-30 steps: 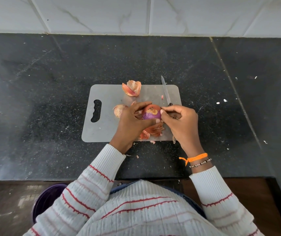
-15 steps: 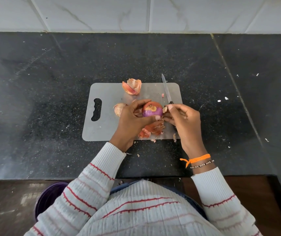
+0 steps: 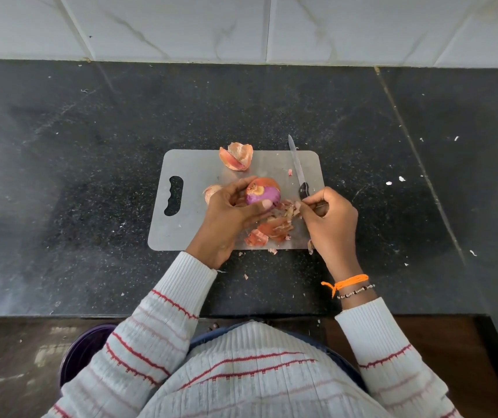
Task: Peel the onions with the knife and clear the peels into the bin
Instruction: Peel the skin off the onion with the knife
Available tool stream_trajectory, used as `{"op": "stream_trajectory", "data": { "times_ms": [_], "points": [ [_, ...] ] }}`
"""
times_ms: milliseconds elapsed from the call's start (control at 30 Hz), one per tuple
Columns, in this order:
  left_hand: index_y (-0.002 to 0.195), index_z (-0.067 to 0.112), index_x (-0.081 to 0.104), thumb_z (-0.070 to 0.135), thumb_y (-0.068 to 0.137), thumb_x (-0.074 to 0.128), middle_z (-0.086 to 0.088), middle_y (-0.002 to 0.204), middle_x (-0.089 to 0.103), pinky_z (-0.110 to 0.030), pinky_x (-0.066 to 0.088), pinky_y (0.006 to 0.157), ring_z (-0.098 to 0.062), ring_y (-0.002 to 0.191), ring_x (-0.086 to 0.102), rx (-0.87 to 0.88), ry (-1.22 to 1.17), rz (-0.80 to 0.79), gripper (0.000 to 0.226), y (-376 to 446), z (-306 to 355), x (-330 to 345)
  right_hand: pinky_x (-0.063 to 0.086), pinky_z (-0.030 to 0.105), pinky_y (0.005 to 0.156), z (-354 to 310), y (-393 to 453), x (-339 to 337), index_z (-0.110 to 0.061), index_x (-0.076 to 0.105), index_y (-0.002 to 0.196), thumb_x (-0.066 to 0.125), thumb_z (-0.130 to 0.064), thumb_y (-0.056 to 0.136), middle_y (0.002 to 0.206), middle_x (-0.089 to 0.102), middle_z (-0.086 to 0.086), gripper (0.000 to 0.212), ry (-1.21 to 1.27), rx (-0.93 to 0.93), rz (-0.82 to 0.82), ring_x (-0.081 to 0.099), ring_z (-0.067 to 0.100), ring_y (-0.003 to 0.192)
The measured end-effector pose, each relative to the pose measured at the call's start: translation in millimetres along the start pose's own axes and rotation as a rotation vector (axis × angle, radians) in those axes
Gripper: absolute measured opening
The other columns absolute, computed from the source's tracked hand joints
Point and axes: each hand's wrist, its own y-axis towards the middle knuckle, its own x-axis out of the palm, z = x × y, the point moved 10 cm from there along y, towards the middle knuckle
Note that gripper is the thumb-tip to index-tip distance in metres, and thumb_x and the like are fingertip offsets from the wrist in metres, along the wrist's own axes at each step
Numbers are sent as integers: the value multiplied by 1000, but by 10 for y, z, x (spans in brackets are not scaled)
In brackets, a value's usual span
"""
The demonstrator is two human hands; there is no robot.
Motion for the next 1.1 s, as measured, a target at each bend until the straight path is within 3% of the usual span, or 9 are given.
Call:
{"op": "stream_trajectory", "data": {
  "times_ms": [100, 200, 433, 600, 767, 933, 1100],
  "points": [
    [119, 11, 58, -9, 69, 72, -13, 118, 62, -33, 57, 82, -23, 105, 64, 44, 113, 7, 55, 5, 30, -8, 49, 10, 68, -111, -13, 0, -10, 70, 90, 65, -2, 83, 85, 69, -3, 11, 10, -48, -21, 62, 0, 75],
    [122, 11, 59, -9, 71, 73, -11, 119, 61, -34, 55, 88, -22, 109, 61, 101, 236, 7, 57, 12, 49, 15, 47, 6, 67, -264, -44, 16, -10, 72, 95, 65, -8, 86, 84, 67, -10, 12, 83, -84, -42, 63, -6, 76],
    [124, 10, 59, -5, 71, 75, -8, 118, 61, -27, 55, 86, -18, 106, 61, 138, 309, 10, 57, -29, 93, 81, 51, 11, 68, -436, -88, 30, -4, 73, 89, 72, -12, 80, 86, 71, 4, 12, 33, -245, -20, 65, 4, 76],
    [122, 9, 58, -7, 71, 73, -8, 115, 63, -27, 55, 86, -17, 102, 63, 145, 305, -5, 55, -39, 112, 102, 45, 4, 64, -470, -80, 24, -2, 72, 83, 72, -6, 79, 78, 63, -3, 6, 8, -306, -5, 60, -8, 71],
    [121, 10, 59, -7, 71, 74, -8, 118, 62, -25, 54, 86, -18, 105, 61, 178, 348, -34, 55, -54, 142, 145, 49, 11, 62, -355, -20, -1, -3, 71, 77, 70, 0, 77, 74, 68, 4, 3, -4, -262, -3, 61, 4, 66],
    [122, 13, 59, -1, 69, 77, -9, 119, 63, -34, 54, 90, -20, 106, 63, 165, 302, -29, 58, -46, 173, 174, 56, 26, 68, -135, -37, 18, -16, 71, 89, 64, -8, 85, 82, 71, -2, 12, 222, -25, -44, 69, 9, 76],
    [123, 10, 59, 2, 67, 80, -8, 116, 64, -36, 54, 90, -19, 105, 64, 166, 358, -3, 60, -42, 162, 137, 56, 21, 69, -231, -57, 37, -10, 72, 97, 68, -14, 84, 86, 72, 0, 14, 227, -39, -70, 69, 6, 78]
  ]
}}
